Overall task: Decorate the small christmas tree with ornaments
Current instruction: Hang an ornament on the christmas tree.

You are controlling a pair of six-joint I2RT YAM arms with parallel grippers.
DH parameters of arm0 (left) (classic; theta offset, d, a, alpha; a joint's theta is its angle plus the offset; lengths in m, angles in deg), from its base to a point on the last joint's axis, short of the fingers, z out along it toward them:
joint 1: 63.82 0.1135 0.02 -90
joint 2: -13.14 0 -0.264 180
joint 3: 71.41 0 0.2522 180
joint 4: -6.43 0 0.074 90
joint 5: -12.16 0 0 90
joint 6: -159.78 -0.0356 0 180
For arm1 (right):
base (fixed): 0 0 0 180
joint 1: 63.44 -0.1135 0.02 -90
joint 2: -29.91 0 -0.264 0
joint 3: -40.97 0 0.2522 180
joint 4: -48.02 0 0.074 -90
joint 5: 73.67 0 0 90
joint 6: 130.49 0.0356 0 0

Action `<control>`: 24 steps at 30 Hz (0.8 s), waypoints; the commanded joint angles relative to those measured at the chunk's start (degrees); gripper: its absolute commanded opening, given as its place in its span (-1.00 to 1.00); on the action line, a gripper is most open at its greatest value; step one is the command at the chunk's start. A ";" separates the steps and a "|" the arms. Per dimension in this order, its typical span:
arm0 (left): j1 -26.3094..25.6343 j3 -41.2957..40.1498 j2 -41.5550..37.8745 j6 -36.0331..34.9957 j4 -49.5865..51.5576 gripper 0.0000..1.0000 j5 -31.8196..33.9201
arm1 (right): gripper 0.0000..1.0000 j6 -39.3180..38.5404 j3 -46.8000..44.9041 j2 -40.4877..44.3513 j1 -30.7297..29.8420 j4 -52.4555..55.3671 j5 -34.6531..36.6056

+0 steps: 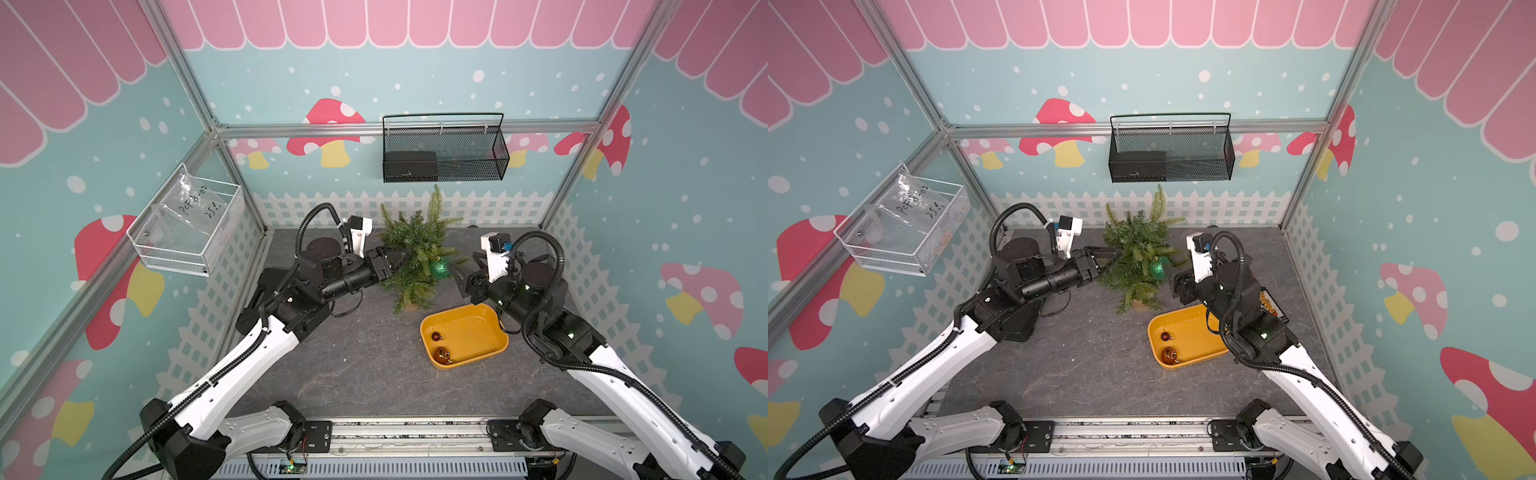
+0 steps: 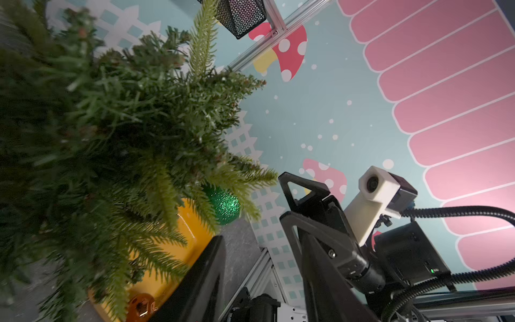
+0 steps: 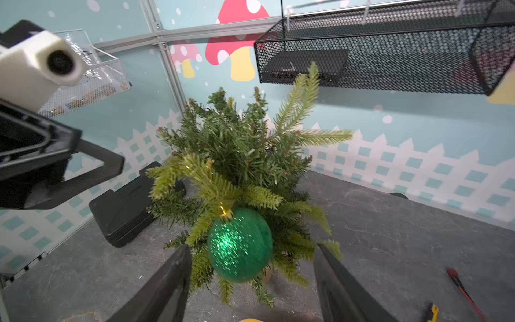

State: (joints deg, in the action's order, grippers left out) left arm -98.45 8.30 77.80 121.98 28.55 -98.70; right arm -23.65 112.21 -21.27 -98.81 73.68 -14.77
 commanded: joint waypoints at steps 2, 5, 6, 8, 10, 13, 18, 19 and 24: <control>0.10 -6.78 -5.80 -2.11 5.01 0.02 5.55 | 0.38 5.74 -7.33 7.34 -0.33 2.46 8.69; 0.03 -12.02 -9.25 -2.03 6.87 0.06 7.47 | 0.31 9.84 -14.37 13.65 -0.39 2.65 13.49; -0.08 -13.62 -10.08 -1.85 7.28 0.06 8.07 | 0.27 10.96 -16.64 15.13 -0.35 3.03 14.55; -0.64 -16.89 -11.50 -1.69 8.29 0.06 9.35 | 0.24 13.66 -20.33 16.20 -0.34 5.42 15.59; -1.34 -19.45 -12.10 -1.56 8.79 0.07 10.16 | 0.19 14.97 -23.32 14.50 -0.40 6.03 12.58; -2.91 -22.51 -11.64 -1.32 8.87 0.09 11.36 | 0.14 17.51 -27.78 10.73 -0.43 2.56 8.73; -5.03 -25.48 -9.46 -1.15 8.66 0.10 12.68 | 0.13 18.18 -31.47 4.01 -0.48 -3.72 5.05; -5.34 -26.15 -9.17 -0.86 8.07 0.10 12.77 | 0.13 18.41 -32.38 2.56 -0.53 -5.52 3.61; -6.03 -29.80 -9.43 1.16 6.19 0.10 13.60 | 0.12 20.47 -34.97 -3.09 -0.48 -13.99 -0.29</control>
State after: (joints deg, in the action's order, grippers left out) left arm -104.11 -19.85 68.71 121.50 35.94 -87.01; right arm -5.42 77.61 -22.49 -98.81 66.91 -13.19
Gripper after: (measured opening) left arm 0.549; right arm 0.562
